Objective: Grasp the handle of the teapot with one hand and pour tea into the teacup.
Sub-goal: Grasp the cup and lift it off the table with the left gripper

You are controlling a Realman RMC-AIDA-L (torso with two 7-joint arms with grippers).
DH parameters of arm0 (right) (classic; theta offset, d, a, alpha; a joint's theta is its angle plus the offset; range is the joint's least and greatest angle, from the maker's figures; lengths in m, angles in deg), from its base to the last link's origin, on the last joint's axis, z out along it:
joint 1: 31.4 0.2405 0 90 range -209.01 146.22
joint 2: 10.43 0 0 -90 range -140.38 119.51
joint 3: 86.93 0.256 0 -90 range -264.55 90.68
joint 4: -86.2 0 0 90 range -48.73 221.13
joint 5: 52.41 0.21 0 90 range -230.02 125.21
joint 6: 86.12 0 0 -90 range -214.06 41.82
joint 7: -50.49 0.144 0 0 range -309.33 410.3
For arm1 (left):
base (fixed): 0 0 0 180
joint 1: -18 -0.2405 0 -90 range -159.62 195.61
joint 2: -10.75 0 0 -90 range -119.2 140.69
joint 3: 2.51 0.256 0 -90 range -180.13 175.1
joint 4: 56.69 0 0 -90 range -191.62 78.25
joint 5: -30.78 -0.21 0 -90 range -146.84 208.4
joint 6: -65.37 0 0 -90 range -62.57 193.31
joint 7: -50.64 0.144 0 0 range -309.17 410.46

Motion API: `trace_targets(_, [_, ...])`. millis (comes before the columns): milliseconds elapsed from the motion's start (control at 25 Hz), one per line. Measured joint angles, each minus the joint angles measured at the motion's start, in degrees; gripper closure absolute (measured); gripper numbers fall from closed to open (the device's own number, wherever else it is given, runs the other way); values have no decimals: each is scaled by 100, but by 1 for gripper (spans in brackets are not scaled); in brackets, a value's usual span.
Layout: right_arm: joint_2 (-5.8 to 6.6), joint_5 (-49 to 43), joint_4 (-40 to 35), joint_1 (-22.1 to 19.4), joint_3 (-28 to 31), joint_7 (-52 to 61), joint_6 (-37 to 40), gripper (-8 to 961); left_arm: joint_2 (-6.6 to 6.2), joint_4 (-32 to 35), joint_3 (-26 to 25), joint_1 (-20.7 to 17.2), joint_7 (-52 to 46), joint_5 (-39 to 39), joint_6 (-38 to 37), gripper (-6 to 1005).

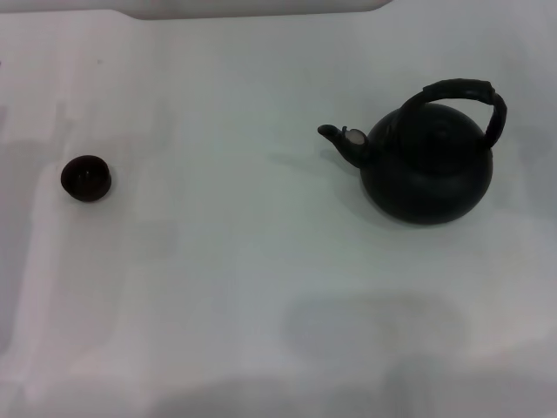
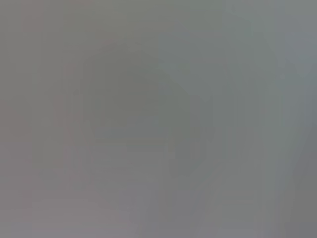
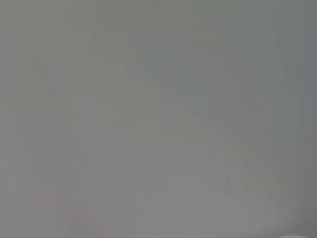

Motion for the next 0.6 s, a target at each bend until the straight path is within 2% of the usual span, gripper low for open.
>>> trace_targets(600, [-2,2,168,-9,-134,13,-75,309,12,62,-1,-27,2,-210,-72,112])
